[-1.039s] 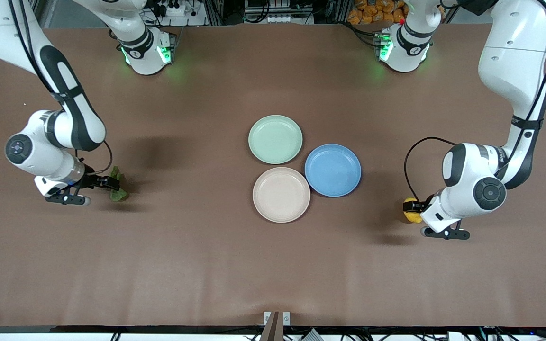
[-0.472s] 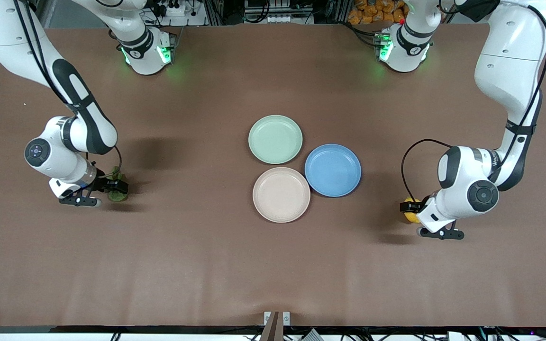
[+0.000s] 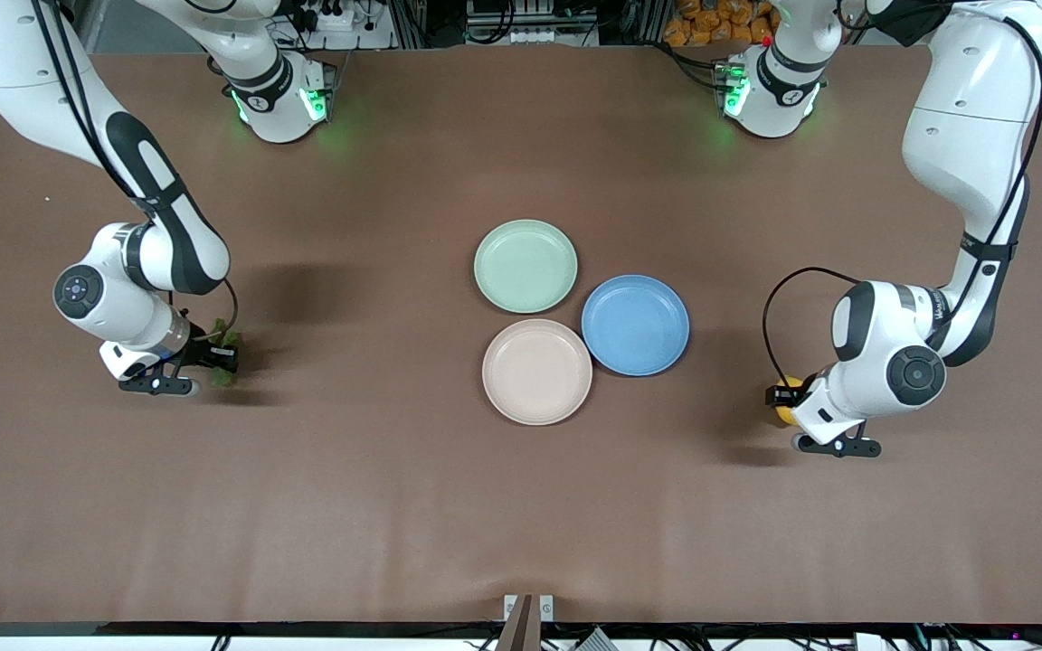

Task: Place lemon and lettuce in plates
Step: 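Lift the lettuce with the right gripper while the left gripper carries the lemon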

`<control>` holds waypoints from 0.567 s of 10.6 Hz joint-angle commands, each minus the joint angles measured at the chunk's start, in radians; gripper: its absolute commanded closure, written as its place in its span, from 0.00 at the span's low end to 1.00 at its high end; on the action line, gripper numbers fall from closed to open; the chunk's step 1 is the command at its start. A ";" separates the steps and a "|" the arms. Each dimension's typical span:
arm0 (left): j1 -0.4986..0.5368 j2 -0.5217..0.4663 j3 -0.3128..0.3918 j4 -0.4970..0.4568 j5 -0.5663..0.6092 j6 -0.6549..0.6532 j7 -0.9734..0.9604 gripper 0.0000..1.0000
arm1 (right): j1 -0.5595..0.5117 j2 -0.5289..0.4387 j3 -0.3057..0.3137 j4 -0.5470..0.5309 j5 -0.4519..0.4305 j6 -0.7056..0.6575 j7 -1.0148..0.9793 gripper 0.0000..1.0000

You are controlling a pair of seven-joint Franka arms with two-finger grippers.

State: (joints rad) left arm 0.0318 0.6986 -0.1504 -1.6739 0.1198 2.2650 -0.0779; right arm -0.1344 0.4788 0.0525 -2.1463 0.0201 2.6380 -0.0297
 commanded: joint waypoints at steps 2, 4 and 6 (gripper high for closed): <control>-0.004 0.001 -0.001 0.002 0.023 0.011 -0.010 0.97 | 0.006 -0.074 -0.003 0.041 0.005 -0.169 -0.007 1.00; -0.010 -0.014 -0.005 0.006 0.023 0.008 -0.010 1.00 | 0.015 -0.126 -0.003 0.089 0.006 -0.313 0.011 1.00; -0.019 -0.050 -0.014 0.008 0.020 0.002 -0.016 1.00 | 0.057 -0.149 -0.003 0.117 0.008 -0.387 0.080 1.00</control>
State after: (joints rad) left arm 0.0240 0.6967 -0.1557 -1.6631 0.1198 2.2742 -0.0779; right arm -0.1257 0.3736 0.0533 -2.0433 0.0193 2.3270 -0.0159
